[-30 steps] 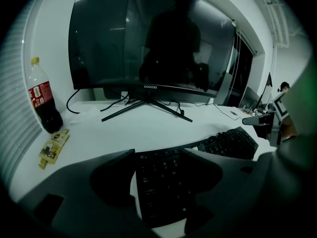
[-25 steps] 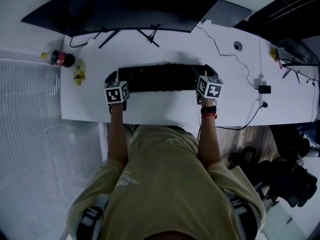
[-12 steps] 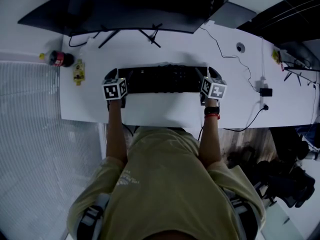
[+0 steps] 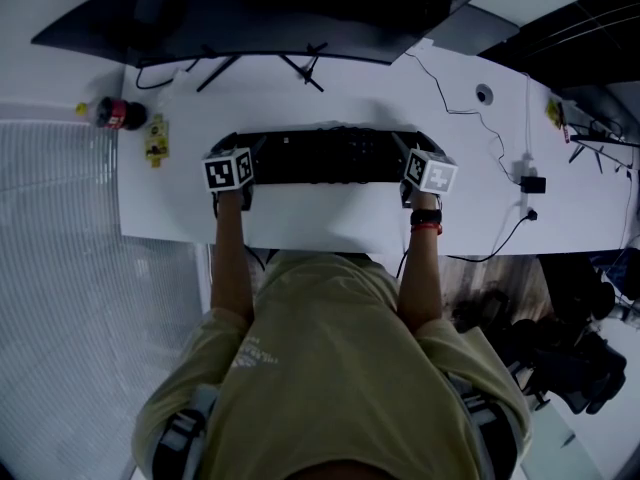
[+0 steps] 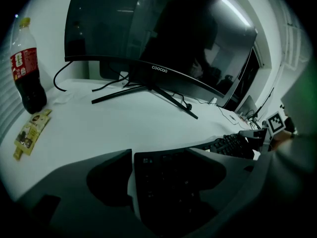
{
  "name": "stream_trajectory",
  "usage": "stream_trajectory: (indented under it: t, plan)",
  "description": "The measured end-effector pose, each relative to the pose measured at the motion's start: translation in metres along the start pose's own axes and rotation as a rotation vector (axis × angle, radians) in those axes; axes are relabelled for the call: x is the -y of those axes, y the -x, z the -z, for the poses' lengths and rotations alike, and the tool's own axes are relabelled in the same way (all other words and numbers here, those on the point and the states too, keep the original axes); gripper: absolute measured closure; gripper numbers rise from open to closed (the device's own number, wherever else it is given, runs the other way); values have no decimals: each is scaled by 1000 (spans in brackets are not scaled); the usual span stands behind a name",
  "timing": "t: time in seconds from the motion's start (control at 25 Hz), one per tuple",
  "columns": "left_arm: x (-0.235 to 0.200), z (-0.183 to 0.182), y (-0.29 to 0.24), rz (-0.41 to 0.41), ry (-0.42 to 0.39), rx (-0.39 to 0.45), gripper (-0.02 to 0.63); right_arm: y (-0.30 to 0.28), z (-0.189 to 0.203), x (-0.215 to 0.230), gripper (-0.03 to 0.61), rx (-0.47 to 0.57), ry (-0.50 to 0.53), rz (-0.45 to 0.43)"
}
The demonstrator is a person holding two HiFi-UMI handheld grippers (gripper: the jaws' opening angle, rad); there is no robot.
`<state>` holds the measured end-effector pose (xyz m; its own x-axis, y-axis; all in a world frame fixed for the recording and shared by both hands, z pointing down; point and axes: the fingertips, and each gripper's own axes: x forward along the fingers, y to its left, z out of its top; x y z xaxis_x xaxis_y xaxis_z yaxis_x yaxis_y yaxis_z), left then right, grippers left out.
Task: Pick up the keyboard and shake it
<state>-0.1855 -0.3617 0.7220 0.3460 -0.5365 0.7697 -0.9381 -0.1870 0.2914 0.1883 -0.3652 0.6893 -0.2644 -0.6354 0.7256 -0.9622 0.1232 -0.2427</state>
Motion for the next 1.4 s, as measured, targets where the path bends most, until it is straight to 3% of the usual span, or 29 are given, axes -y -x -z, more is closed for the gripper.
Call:
stream_trajectory:
  t: [0.4, 0.96, 1.4]
  plan:
    - [2, 3, 2, -10, 28, -15, 288, -5, 3, 7, 270, 21, -93, 34]
    - [1, 7, 18, -24, 22, -33, 298, 5, 13, 3, 301, -48, -115, 52]
    - [-1, -23, 43, -46, -21, 75, 296, 20, -16, -16, 301, 43, -107, -4]
